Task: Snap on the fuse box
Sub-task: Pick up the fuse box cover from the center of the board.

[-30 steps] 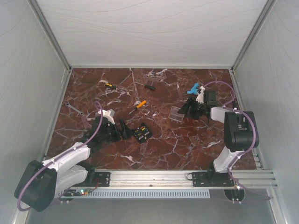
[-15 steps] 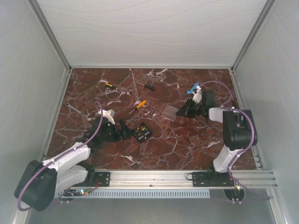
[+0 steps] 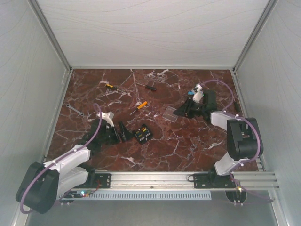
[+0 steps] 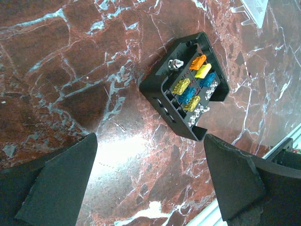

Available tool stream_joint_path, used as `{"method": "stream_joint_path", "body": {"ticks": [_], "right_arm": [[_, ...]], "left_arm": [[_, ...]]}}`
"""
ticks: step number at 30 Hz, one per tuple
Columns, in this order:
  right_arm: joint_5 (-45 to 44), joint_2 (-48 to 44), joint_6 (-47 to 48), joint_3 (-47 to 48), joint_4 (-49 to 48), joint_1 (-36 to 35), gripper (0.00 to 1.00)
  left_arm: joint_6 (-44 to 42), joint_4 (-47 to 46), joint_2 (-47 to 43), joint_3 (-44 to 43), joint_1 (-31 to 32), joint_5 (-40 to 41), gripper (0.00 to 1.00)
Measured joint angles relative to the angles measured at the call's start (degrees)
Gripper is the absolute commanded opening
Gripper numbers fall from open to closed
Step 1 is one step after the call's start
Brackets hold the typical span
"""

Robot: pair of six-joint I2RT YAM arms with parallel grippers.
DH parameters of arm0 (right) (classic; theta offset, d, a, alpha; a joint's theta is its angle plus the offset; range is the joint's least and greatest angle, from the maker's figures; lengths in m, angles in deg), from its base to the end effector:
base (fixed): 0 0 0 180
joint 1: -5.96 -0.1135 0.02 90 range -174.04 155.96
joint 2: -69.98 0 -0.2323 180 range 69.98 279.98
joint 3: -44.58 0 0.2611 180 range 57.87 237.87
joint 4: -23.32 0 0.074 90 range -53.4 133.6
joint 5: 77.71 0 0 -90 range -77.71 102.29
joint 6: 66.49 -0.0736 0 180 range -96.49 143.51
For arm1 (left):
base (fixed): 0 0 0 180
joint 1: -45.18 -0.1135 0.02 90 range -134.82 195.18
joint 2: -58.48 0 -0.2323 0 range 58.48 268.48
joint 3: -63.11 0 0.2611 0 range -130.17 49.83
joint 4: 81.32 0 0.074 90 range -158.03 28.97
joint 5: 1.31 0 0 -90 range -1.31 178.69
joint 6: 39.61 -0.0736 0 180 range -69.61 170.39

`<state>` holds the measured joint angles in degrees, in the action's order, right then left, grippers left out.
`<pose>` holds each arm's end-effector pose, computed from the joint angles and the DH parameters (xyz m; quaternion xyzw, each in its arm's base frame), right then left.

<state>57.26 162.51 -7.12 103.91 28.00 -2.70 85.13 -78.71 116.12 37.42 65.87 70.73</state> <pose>0.3364 0.1039 0.1252 -0.0068 0.8468 0.4600 0.2668 0.2126 -0.1045 0.0899 -0.0349 0.8767 -0.3360 0.3425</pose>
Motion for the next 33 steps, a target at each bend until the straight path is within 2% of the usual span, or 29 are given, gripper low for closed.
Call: {"method": "stream_joint_path", "body": {"ticks": [3, 6, 15, 21, 26, 33], "right_arm": [[-1.1, 0.0, -3.3, -4.5, -2.9, 5.3, 0.4], [-2.5, 1.2, -5.2, -6.0, -3.7, 7.3, 0.46], [-3.0, 9.6, -9.4, -5.9, -12.1, 6.9, 0.47], [-2.1, 13.8, -11.9, -4.7, -17.9, 6.3, 0.39], [-1.2, 16.6, -13.0, -3.9, -21.3, 5.3, 0.25], [1.7, 17.5, -14.4, -3.1, -24.2, 4.8, 0.0]], "left_arm": [[0.0, 0.0, 0.0, 0.2, 0.0, -0.5, 0.95], [0.0, -0.1, 0.0, 0.2, 0.0, -0.9, 0.95], [0.2, -0.5, 0.0, 0.2, 0.0, -1.1, 0.95], [0.3, -1.0, 0.7, 0.2, 0.0, -1.2, 0.94], [0.4, -1.3, 0.8, 0.2, 0.0, -1.4, 0.94], [0.4, -1.5, 1.0, 0.2, 0.0, -1.5, 0.94]]}}
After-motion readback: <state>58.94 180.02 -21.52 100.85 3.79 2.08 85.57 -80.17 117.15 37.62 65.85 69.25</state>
